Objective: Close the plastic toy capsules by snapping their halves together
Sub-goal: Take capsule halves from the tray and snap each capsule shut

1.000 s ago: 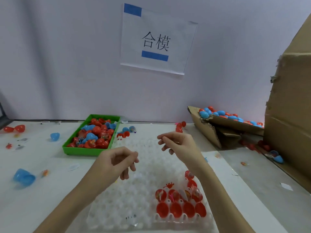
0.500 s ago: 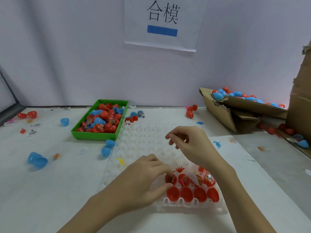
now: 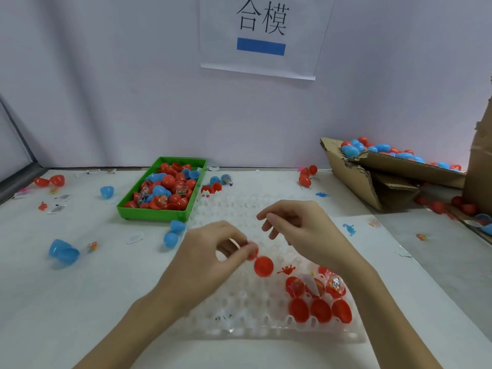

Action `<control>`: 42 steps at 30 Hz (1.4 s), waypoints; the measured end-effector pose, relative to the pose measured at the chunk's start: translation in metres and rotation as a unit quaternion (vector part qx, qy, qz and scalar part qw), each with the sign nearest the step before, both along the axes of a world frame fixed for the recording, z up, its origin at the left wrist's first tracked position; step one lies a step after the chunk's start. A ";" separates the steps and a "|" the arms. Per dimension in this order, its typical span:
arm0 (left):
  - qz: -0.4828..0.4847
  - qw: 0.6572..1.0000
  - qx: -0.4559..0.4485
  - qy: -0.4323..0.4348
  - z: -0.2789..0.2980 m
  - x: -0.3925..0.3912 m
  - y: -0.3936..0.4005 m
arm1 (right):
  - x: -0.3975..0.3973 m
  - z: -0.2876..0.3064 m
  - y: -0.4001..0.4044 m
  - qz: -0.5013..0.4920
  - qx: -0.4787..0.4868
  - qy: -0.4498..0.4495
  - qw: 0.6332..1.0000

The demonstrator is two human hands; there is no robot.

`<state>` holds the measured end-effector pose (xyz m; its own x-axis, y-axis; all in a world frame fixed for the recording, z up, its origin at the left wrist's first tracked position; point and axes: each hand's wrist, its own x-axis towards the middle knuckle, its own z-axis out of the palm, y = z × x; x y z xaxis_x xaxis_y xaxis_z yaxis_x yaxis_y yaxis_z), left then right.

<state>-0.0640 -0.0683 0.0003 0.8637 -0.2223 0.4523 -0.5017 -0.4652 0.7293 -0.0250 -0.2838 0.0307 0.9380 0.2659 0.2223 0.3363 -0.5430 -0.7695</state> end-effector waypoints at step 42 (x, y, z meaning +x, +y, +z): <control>-0.045 0.973 -0.208 0.088 0.017 0.013 0.020 | -0.015 0.002 0.030 0.039 0.175 0.080 0.981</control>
